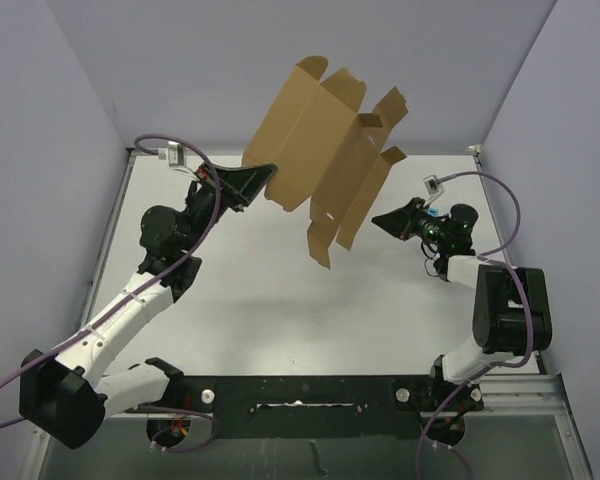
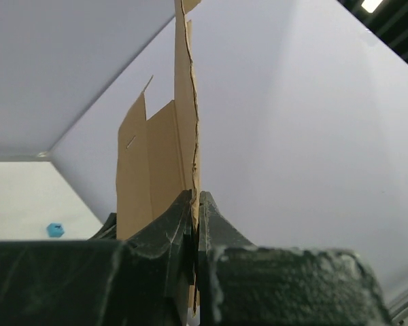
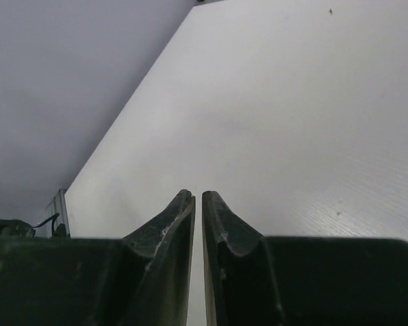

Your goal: Fold the paper box

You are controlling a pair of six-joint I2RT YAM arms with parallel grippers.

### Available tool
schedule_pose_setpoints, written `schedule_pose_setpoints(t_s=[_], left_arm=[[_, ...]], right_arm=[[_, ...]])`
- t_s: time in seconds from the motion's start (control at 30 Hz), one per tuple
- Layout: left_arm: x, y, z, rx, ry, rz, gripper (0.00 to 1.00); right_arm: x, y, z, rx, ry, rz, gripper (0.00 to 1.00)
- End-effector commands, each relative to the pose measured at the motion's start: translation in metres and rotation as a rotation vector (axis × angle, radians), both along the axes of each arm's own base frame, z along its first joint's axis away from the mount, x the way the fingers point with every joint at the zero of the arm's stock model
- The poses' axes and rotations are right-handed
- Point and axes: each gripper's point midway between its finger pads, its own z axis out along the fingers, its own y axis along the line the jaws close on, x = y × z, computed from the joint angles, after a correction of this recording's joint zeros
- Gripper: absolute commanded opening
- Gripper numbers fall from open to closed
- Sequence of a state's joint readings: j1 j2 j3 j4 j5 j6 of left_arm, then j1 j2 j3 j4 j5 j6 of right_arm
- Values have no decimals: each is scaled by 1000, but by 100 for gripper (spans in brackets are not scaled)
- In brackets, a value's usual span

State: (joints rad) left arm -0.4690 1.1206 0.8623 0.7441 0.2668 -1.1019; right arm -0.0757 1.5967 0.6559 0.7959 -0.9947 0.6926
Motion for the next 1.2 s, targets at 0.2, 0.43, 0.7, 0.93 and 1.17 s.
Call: schedule_pose_setpoints(t_s=[0.2, 0.43, 0.7, 0.93, 1.17], left_arm=[[-26, -32, 72, -108, -118, -25, 0], [-19, -31, 63, -47, -115, 39, 0], [-2, -19, 41, 53, -116, 154, 0], [3, -4, 33, 61, -103, 173, 0], [4, 8, 28, 60, -87, 148, 0]], right_arm=[[-24, 16, 145, 179, -327, 64, 17], [-57, 1, 199, 243, -453, 87, 18], [-67, 5, 183, 126, -408, 88, 29], [-72, 17, 174, 112, -379, 202, 44], [-79, 24, 178, 103, -410, 258, 70]])
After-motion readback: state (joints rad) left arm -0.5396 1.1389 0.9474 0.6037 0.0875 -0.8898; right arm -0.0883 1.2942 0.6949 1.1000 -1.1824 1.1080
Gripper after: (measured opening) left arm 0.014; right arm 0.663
